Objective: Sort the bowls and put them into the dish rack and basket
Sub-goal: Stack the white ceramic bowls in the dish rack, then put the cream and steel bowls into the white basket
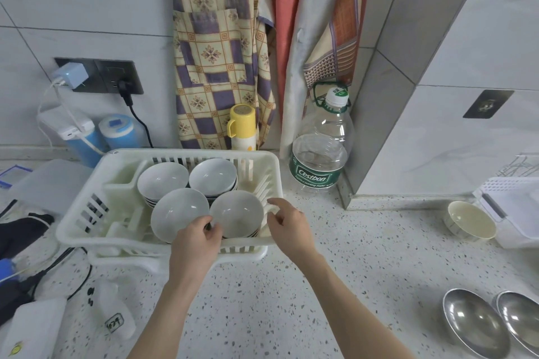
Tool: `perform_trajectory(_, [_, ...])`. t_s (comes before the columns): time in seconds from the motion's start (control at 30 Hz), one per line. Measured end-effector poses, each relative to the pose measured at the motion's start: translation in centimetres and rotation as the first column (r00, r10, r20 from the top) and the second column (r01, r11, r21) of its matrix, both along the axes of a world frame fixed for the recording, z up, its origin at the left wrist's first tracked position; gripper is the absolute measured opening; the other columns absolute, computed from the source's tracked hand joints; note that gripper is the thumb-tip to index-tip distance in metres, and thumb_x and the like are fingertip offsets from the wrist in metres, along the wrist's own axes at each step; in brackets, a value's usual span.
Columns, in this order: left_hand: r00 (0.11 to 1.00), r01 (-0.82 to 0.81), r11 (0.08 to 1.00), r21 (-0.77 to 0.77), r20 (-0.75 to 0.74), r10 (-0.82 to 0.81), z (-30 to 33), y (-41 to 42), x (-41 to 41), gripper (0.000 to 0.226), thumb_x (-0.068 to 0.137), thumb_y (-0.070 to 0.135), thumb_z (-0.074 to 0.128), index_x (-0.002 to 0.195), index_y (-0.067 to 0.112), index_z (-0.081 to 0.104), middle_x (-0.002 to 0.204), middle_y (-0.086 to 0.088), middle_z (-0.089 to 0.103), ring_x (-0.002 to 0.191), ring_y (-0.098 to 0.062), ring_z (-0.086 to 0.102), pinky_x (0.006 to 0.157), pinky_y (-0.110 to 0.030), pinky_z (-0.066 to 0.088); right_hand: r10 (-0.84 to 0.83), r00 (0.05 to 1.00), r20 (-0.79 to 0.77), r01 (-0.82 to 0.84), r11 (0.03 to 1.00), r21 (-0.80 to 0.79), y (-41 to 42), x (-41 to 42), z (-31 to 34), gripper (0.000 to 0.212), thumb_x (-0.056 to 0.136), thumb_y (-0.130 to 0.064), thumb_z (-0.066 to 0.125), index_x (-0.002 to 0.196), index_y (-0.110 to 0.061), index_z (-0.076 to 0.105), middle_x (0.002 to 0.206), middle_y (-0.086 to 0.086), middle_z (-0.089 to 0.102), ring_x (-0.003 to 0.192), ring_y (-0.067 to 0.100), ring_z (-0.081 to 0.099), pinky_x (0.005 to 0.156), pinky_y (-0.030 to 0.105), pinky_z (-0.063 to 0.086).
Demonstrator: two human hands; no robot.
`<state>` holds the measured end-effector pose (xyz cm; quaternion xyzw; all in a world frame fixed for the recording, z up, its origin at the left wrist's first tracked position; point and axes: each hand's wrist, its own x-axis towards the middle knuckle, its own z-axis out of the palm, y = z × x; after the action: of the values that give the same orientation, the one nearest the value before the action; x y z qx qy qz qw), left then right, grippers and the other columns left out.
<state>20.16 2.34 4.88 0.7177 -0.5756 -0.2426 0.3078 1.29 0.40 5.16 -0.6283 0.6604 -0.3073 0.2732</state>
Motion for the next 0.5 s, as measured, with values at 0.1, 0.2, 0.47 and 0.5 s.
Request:
perform_trajectory(0.1, [0.998, -0.034, 0.999, -0.026, -0.059, 0.033, 0.5, 0.7, -1.0, 0.027, 0.094, 0.02, 0.058, 0.118, 0.014, 0.069, 0.068, 0.012, 0.063, 0.067, -0.01, 0.06, 0.061, -0.026, 0.042, -0.028, 0.99, 0.135, 0.023, 0.999, 0.037, 1.4, -1.6, -0.2, 0.035, 0.095, -0.012, 0.047, 0.126, -0.02, 0.06, 0.054, 0.001, 0.047, 0.05, 0.017, 0.044, 0.05, 0.027, 0.039])
perform_trajectory(0.2, [0.988, -0.001, 0.999, -0.047, -0.153, -0.007, 1.1, 1.1, -3.0, 0.028, 0.093, 0.022, 0.059, 0.12, 0.016, 0.068, 0.077, 0.006, 0.071, 0.074, -0.003, 0.064, 0.062, -0.021, 0.043, -0.041, 0.979, 0.199, 0.029, 0.998, 0.063, 2.8, -3.6, 0.0, 0.033, 0.095, -0.013, 0.047, 0.123, -0.023, 0.061, 0.055, 0.004, 0.054, 0.054, 0.019, 0.052, 0.056, 0.035, 0.049])
perform_trajectory(0.47, [0.951, 0.118, 0.993, -0.019, -0.286, -0.119, 1.4, 1.5, -12.6, 0.01, 0.095, 0.032, 0.06, 0.09, 0.027, 0.067, 0.067, 0.013, 0.073, 0.065, 0.005, 0.065, 0.047, -0.009, 0.042, -0.155, 0.928, 0.34, 0.132, 0.987, 0.089, 5.0, -12.9, 0.3, 0.03, 0.094, -0.014, 0.047, 0.114, -0.028, 0.064, 0.057, -0.004, 0.058, 0.045, 0.001, 0.047, 0.045, 0.013, 0.038])
perform_trajectory(0.5, [0.949, 0.117, 0.993, -0.011, -0.293, -0.115, 1.4, 1.8, -14.1, 0.01, 0.095, 0.032, 0.06, 0.088, 0.028, 0.066, 0.067, 0.016, 0.073, 0.062, 0.002, 0.064, 0.045, -0.011, 0.042, -0.152, 0.927, 0.344, 0.129, 0.988, 0.089, 5.2, -14.3, 0.4, 0.029, 0.094, -0.014, 0.047, 0.112, -0.029, 0.065, 0.058, -0.004, 0.058, 0.044, 0.001, 0.046, 0.044, 0.012, 0.037])
